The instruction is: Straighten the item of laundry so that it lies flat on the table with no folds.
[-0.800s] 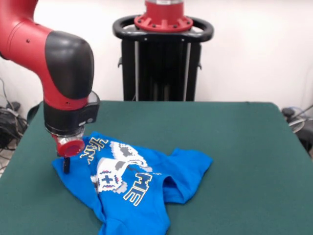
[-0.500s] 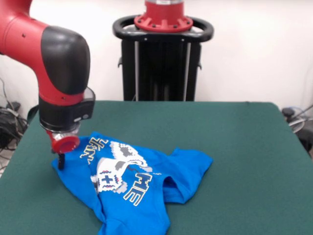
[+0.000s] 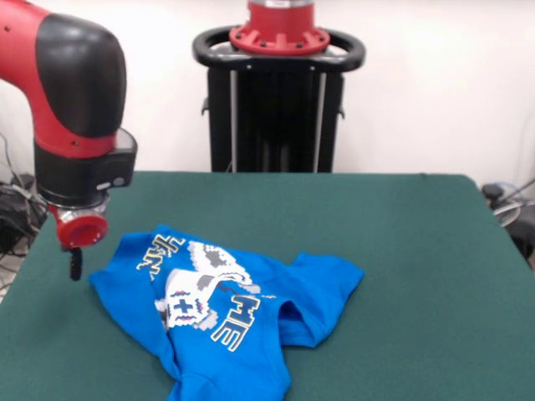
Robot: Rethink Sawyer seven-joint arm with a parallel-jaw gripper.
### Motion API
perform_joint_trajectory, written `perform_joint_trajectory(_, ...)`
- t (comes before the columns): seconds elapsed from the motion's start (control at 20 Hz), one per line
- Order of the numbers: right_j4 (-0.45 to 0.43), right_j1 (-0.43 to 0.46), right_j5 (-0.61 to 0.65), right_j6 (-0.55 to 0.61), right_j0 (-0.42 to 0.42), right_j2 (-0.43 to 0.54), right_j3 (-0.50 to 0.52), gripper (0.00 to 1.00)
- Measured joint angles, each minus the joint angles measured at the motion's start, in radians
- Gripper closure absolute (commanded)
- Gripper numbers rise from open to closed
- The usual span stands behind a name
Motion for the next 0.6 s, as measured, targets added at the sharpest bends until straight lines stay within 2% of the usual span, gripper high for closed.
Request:
perform_joint_trajectory(0.25, -0.047, -0.018, 0.044, -0.072, -0.085, 0.106, -0.017, 0.00)
perform_joint_trajectory(0.6, -0.146, -0.011, 0.049, -0.280, -0.179, 0.229, -0.027, 0.00)
